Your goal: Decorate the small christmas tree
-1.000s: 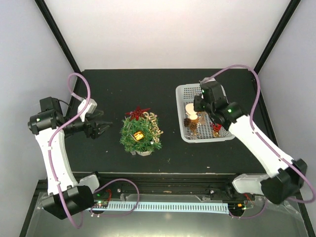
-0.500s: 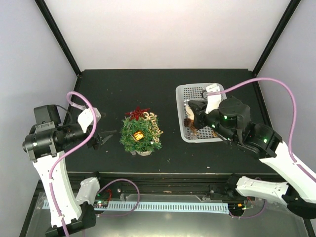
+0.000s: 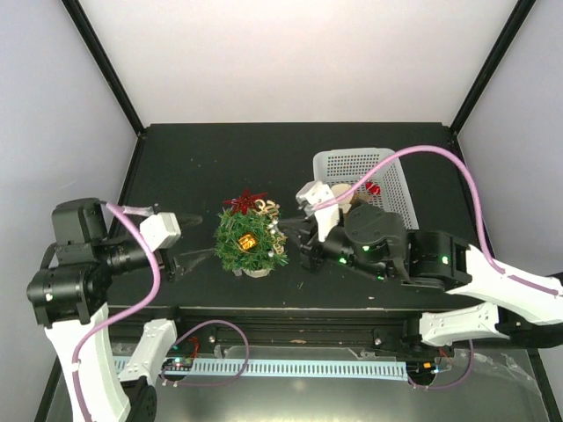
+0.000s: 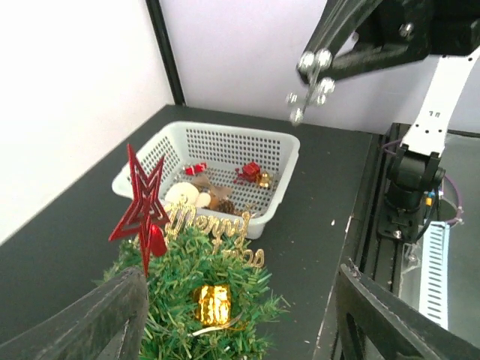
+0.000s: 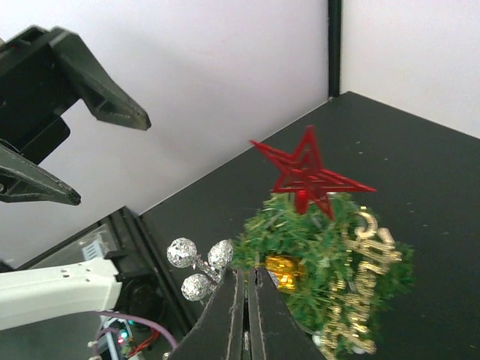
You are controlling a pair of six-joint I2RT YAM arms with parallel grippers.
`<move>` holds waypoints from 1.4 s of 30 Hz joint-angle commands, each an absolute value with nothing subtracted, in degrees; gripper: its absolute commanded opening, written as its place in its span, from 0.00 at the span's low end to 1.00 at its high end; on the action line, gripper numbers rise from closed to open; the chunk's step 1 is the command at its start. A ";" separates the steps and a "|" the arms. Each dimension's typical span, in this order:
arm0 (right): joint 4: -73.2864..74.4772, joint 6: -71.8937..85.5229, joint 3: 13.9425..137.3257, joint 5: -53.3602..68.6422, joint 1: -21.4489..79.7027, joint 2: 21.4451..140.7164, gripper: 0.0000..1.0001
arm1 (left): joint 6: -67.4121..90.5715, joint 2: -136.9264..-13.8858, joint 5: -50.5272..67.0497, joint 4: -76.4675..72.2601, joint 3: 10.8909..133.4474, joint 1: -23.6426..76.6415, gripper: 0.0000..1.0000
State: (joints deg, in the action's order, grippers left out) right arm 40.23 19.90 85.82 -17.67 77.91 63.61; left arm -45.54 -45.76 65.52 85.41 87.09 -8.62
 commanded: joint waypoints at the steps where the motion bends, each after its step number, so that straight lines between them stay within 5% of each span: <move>1: 37.16 21.09 88.33 -20.75 81.71 67.47 0.03 | -40.34 -42.70 66.28 78.43 89.63 -7.55 0.68; 20: 39.44 23.66 102.17 -25.03 87.80 84.08 0.02 | -45.35 -31.88 64.06 76.96 84.31 -7.57 0.54; 33: 39.21 23.46 102.05 -24.83 90.10 85.43 0.02 | -43.13 -30.65 63.86 75.00 82.50 -7.62 0.57; 42: 39.16 23.99 101.47 -24.46 90.66 85.67 0.02 | -42.98 -30.73 64.86 75.05 81.91 -7.62 0.42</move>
